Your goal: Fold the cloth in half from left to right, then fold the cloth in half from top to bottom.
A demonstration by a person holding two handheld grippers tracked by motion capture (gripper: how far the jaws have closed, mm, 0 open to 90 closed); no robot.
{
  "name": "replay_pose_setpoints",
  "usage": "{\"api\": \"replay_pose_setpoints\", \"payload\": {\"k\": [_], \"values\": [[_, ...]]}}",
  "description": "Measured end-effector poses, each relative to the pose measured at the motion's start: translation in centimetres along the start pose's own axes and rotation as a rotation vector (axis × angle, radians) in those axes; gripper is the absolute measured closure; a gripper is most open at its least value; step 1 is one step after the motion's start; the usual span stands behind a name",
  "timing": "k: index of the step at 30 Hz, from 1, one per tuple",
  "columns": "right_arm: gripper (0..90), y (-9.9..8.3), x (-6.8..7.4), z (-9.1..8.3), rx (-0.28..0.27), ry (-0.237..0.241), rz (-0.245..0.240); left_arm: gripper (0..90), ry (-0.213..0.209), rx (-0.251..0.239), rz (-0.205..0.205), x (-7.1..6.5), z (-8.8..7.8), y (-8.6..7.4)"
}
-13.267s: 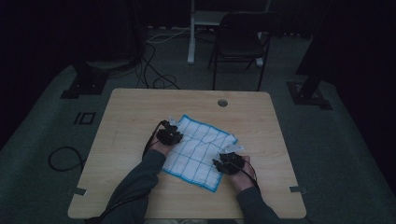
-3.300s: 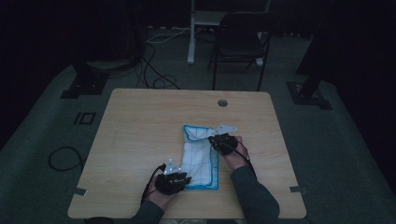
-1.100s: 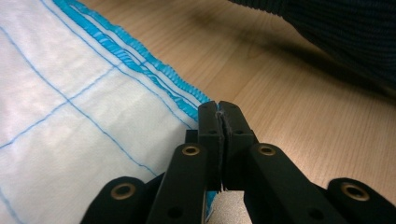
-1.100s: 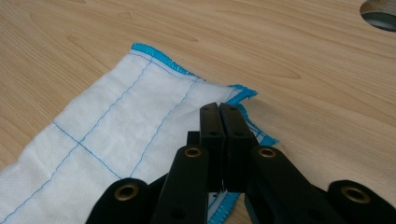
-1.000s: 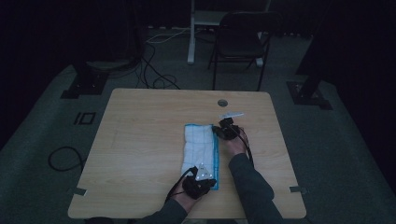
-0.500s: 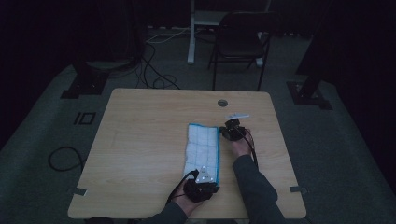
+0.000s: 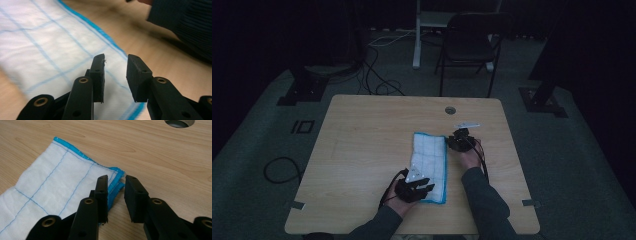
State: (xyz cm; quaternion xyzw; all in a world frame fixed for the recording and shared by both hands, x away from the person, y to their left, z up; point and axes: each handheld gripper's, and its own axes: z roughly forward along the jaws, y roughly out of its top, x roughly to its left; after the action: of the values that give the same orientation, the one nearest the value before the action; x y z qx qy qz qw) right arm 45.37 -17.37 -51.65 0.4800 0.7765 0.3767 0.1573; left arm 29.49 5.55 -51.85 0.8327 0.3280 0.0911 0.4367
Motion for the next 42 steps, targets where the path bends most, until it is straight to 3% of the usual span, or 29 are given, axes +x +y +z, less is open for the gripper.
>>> {"api": "replay_pose_setpoints", "payload": {"k": [8, 21, 31, 37, 42], "values": [[69.0, 0.0, 0.2, -0.1, -0.007, 0.006, -0.003, 66.5, 0.05, -0.021, 0.008, 2.1, -0.4, 0.8], [65.1, -0.1, 0.2, -0.4, -0.013, 0.019, -0.004, 64.1, 0.113, -0.052, 0.01, 5.3, 0.3, 1.9], [61.2, 0.0, 0.0, -0.6, -0.015, 0.022, -0.007, 63.1, 0.186, -0.082, -0.077, 10.0, 0.4, 3.2], [59.5, -0.1, 0.0, -0.5, -0.013, 0.021, -0.005, 62.3, 0.212, -0.082, -0.124, 11.9, 0.9, 3.6], [58.4, -0.1, -0.1, -0.3, -0.011, 0.016, 0.002, 61.0, 0.227, -0.068, -0.138, 13.0, 1.7, 4.1]]}}
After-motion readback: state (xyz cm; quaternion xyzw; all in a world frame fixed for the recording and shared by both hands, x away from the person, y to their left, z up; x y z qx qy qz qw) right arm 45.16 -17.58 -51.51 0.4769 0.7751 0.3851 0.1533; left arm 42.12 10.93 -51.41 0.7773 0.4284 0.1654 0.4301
